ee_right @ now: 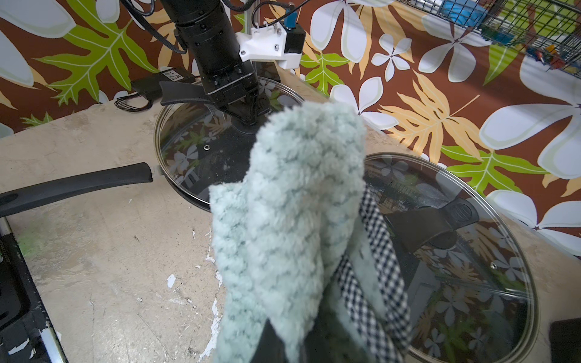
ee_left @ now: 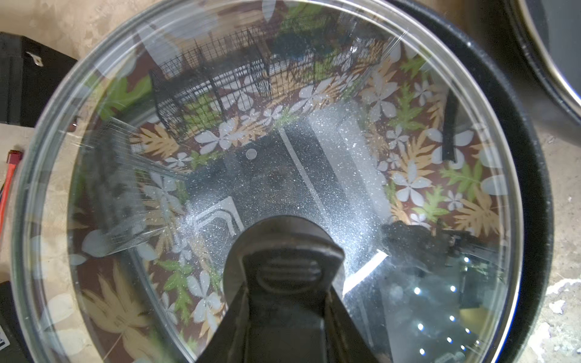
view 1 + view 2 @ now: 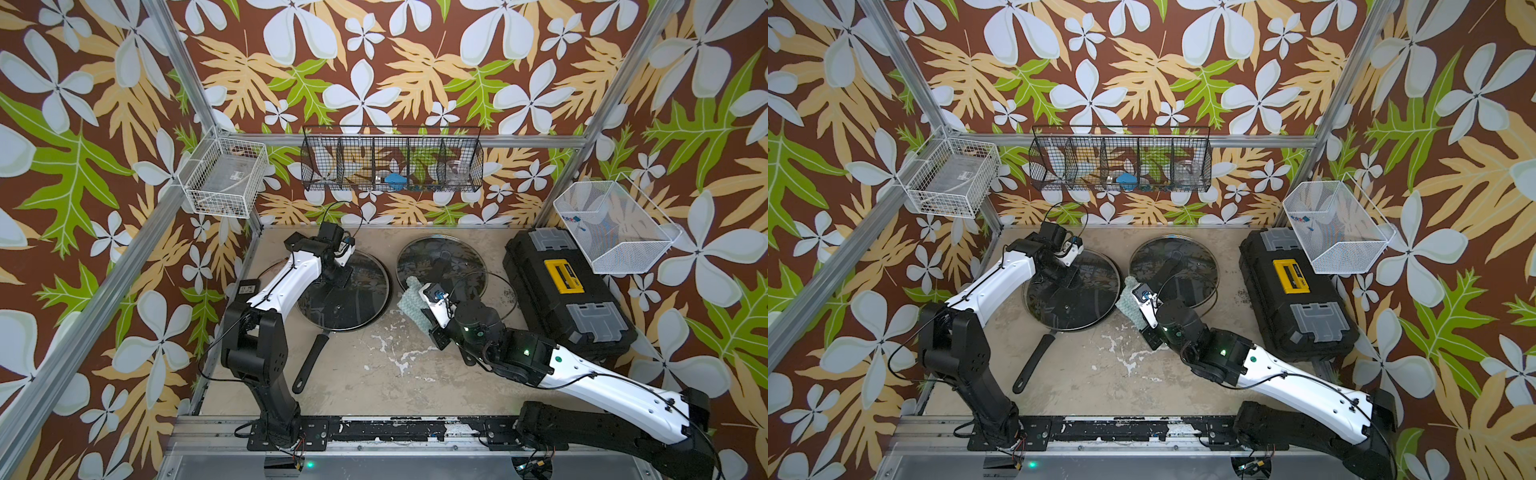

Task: Wipe the pot lid with a cloth
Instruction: Place the pot lid on the cooking pot.

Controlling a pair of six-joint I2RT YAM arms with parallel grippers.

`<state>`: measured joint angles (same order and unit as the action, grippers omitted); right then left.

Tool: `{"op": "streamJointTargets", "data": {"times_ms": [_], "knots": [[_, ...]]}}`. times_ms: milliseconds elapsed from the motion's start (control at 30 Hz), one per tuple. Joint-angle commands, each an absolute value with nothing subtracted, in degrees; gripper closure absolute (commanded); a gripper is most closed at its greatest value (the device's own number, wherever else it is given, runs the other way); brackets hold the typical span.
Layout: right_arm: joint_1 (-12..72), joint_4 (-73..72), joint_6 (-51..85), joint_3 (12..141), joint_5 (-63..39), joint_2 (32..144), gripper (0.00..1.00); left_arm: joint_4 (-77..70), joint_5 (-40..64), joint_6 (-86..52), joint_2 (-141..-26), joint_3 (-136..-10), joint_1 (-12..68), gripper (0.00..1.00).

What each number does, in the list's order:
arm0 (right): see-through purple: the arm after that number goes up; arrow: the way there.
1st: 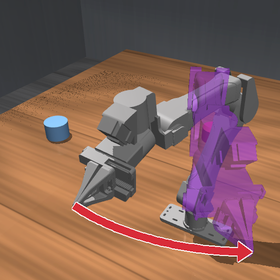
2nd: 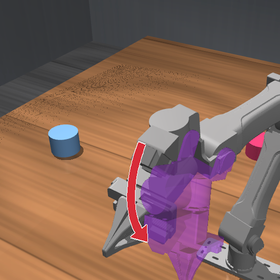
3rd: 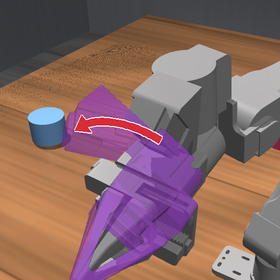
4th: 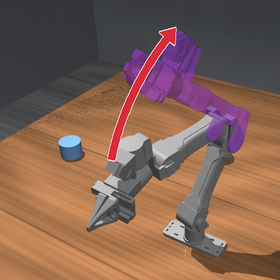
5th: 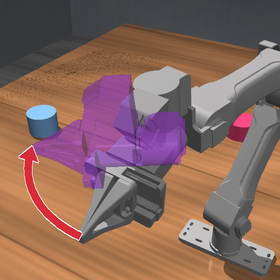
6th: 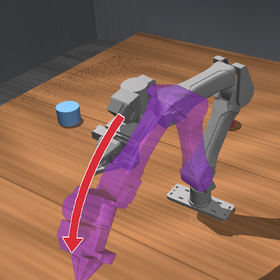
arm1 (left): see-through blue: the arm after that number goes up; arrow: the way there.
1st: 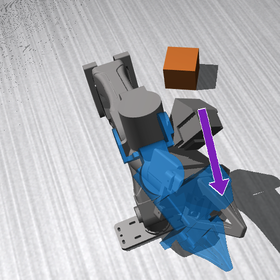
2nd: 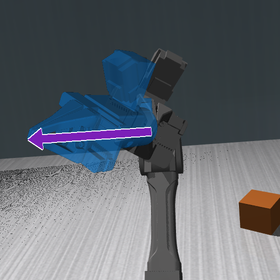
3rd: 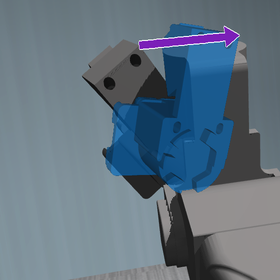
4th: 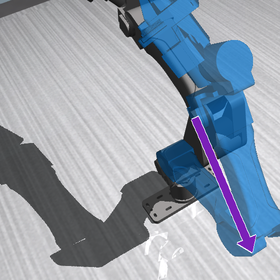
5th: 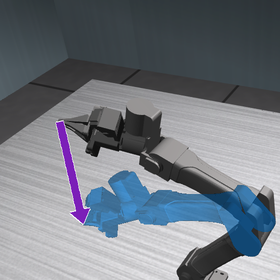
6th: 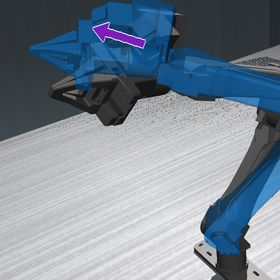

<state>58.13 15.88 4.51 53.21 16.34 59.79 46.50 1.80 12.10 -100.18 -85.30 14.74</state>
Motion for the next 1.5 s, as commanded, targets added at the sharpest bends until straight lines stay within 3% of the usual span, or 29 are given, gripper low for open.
{"op": "streamJointTargets", "data": {"times_ms": [0,300,733,1267,1467], "knots": [[58.12,15.26,5.5,53.37,16.63,59.68,1.0,44.37,2.9,12.39,-99.33,-85.28,14.59,1.0],[58.14,15.21,5.54,53.66,16.61,59.77,1.0,43.68,8.51,11.78,-99.49,-85.61,14.59,1.0],[58.11,15.21,5.55,53.83,16.62,59.68,1.0,43.5,4.73,11.38,-99.76,-84.91,14.61,1.0],[58.1,15.27,5.8,53.44,17.14,59.24,1.0,43.42,7.32,11.6,-98.71,-84.74,14.6,0.63],[58.14,15.42,5.8,53.41,17.48,58.98,1.0,43.73,6.71,11.78,-98.35,-84.2,14.59,0.62]]}}
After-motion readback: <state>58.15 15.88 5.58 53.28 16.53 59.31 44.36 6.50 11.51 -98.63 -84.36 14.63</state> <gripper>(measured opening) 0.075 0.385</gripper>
